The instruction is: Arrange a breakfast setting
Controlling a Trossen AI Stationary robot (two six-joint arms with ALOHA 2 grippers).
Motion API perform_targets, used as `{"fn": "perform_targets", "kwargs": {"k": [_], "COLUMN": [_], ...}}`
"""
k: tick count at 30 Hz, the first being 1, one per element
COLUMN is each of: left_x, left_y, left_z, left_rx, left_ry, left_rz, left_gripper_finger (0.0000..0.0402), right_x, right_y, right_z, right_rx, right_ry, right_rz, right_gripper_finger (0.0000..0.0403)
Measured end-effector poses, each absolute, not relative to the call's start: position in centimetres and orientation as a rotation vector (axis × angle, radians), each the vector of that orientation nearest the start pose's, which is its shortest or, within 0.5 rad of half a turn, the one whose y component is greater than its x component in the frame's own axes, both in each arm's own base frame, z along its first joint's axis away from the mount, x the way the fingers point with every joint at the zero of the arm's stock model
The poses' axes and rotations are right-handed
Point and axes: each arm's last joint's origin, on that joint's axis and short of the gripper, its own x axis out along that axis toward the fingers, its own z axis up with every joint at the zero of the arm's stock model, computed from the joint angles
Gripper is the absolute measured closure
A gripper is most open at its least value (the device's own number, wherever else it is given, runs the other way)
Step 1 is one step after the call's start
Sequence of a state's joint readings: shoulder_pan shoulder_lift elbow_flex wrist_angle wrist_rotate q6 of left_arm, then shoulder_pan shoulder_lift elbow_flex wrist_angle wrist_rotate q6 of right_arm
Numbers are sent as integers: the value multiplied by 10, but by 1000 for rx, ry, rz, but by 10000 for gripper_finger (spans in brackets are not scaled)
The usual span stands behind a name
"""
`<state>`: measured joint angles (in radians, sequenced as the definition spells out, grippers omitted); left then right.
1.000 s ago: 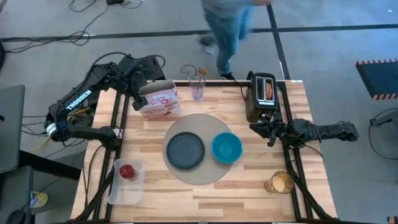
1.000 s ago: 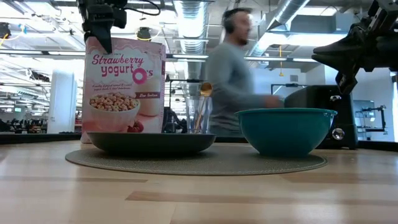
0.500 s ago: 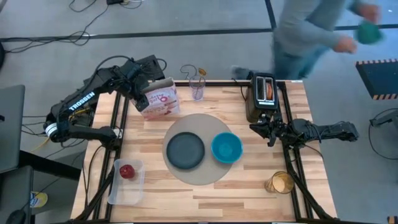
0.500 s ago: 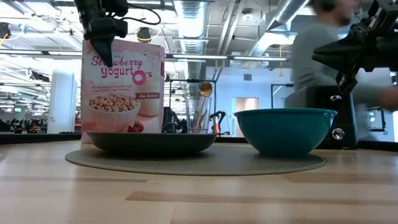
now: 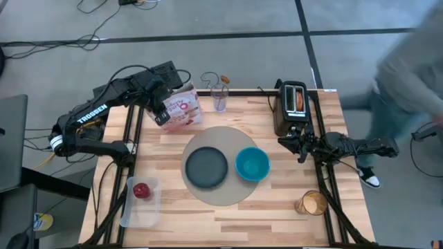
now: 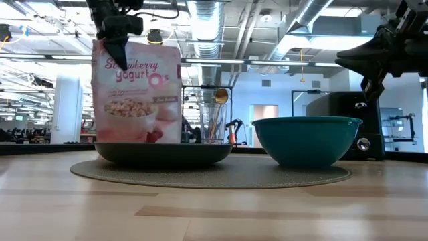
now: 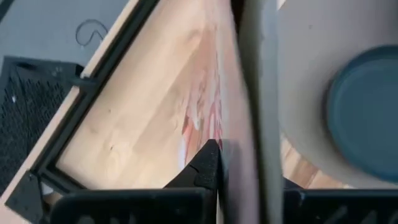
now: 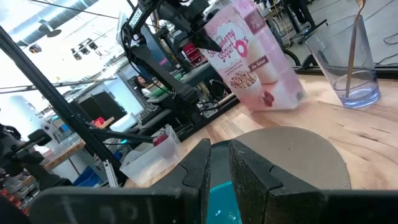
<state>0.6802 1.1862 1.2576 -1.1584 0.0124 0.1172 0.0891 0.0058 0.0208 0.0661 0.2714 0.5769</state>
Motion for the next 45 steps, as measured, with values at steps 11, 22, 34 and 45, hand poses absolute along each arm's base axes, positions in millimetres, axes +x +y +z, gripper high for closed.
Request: {"fn": "perform_targets", "kwargs": {"k": [11, 22, 34, 45], "left_x": [174, 183, 230, 247], "left_y": [102, 77, 86, 83], "left_z": [386, 413, 379, 366], "left_rx": [-244, -217, -154, -143], "left_ry": [921, 839, 1043, 1093], "left_rz": [482, 439, 383, 324], "left_gripper_finger": [401, 401, 401, 401], "right_x": [94, 92, 108, 125], "right_y": [0, -3, -6, -6], "right_z": [186, 223, 222, 212], "right_rx": [610, 449, 396, 375], "right_ry": [-243, -262, -143, -40], "right_rz": [-163, -207, -266, -288], "right_gripper_finger": [212, 110, 110, 110]}}
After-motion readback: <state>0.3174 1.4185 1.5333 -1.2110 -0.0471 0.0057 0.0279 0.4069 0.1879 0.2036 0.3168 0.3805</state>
